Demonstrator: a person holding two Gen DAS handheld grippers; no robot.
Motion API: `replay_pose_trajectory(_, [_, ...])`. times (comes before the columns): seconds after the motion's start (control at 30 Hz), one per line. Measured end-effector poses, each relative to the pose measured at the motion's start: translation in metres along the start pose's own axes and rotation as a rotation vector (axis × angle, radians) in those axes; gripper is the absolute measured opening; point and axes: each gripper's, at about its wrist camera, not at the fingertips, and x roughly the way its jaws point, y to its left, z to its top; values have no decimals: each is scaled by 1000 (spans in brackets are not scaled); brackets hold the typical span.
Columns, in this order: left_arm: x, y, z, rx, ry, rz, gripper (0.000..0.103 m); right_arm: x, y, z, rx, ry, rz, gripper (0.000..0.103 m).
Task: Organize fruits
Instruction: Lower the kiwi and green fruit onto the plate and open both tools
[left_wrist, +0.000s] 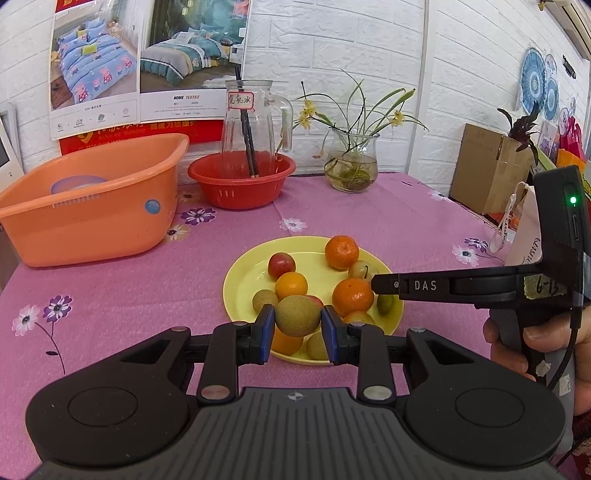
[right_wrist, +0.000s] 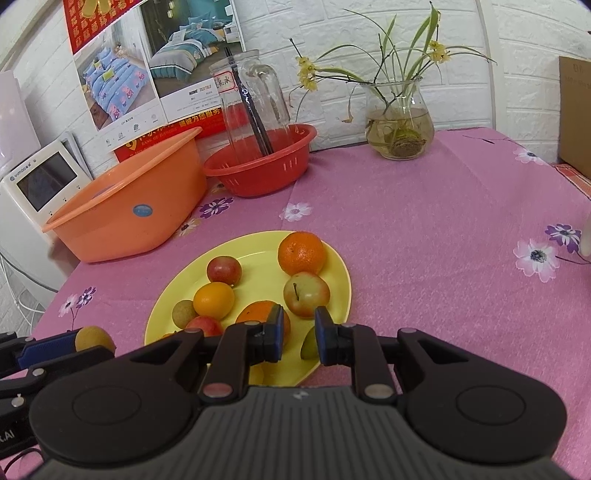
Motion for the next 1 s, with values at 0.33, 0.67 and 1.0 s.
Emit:
replay_pose_trajectory(0.33, [33,-12,21,45,-20,-10,26,-19,-9,7,24,-56,-34,79])
replay_pose_trajectory(0.67, [85,-25,40,49,33,-12,26,-25,-22,8,61,-59,-70,79])
replay_pose_trajectory(1.0, [114,-31,35,48,98,-8,26,-22,-28,5,82,-52,-71,79])
